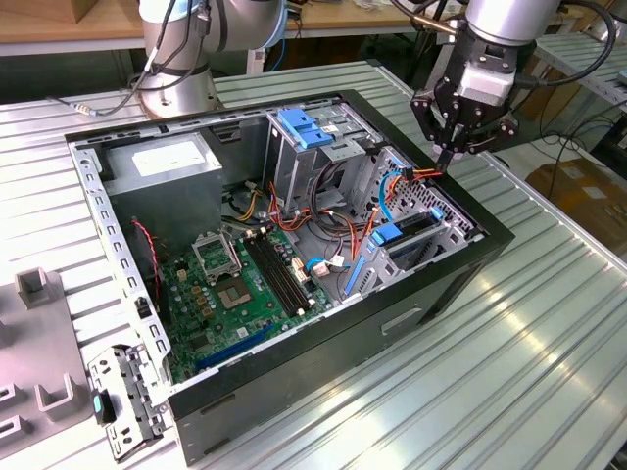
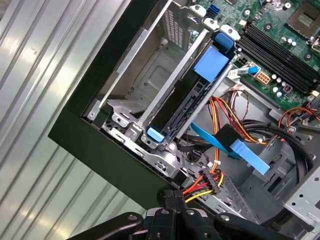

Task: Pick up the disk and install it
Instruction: 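Insert the first disk wire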

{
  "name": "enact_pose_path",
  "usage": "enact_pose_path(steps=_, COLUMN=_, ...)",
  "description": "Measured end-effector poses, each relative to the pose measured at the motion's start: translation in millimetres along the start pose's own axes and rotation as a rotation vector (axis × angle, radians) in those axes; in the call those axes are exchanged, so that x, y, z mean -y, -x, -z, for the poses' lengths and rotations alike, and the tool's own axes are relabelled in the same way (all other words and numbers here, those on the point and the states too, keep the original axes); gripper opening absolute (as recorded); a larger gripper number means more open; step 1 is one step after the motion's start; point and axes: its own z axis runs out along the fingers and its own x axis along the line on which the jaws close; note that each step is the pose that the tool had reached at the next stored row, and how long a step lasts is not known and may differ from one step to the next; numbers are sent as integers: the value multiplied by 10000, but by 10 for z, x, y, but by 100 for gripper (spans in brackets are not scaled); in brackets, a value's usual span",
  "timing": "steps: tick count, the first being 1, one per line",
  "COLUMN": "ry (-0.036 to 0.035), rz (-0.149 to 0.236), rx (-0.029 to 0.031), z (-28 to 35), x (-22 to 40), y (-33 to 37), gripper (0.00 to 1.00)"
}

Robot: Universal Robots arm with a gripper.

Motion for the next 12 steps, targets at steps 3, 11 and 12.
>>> enact_pose_path(steps=3, ry=-44, rz=424, rx=36, z=-10, x=44, y=-28, gripper=11)
enact_pose_path(steps=11, ry=-243, rz=2668, rx=172, z=-39, x=75, y=-45, gripper=24)
enact_pose_path(steps=12, ry=-127, rz=2734, rx=51, z=-38, x=75, y=-45, gripper=24)
